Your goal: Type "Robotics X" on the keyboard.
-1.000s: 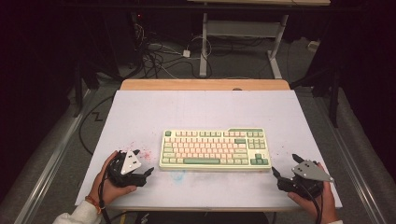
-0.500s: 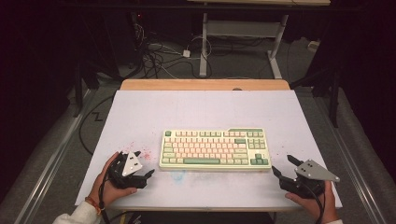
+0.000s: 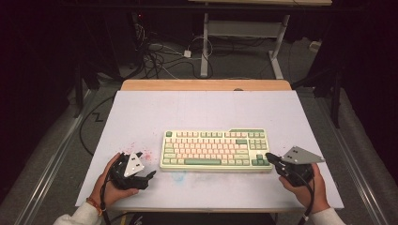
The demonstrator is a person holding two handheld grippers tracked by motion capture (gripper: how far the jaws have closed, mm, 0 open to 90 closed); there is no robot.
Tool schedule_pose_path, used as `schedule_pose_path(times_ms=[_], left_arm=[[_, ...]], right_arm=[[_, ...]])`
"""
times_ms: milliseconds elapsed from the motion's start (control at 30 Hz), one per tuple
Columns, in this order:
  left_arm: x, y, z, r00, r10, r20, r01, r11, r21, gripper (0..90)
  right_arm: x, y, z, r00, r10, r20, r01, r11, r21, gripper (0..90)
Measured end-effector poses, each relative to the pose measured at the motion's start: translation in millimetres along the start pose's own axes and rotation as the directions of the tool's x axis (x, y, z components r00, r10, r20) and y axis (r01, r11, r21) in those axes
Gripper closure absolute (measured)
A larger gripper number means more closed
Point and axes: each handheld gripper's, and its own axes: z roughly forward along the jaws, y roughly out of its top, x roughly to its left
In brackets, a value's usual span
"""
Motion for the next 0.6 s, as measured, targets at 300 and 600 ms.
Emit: schedule_pose_path(times_ms=[300, 600], left_arm=[[-0.7, -1.2, -0.3, 1.0, 0.003, 0.001, -0.003, 0.9999, 0.01, 19.2], [-2.2, -0.9, -1.6, 1.0, 0.004, 0.009, -0.004, 0.9999, 0.009, 19.6]], right_arm=[[10.3, 25.8, 34.1, 0.9968, -0.049, -0.062, 0.051, 0.998, 0.031, 90.0], [21.8, 34.1, 60.8, 0.9901, -0.09, -0.107, 0.098, 0.992, 0.073, 90.0]])
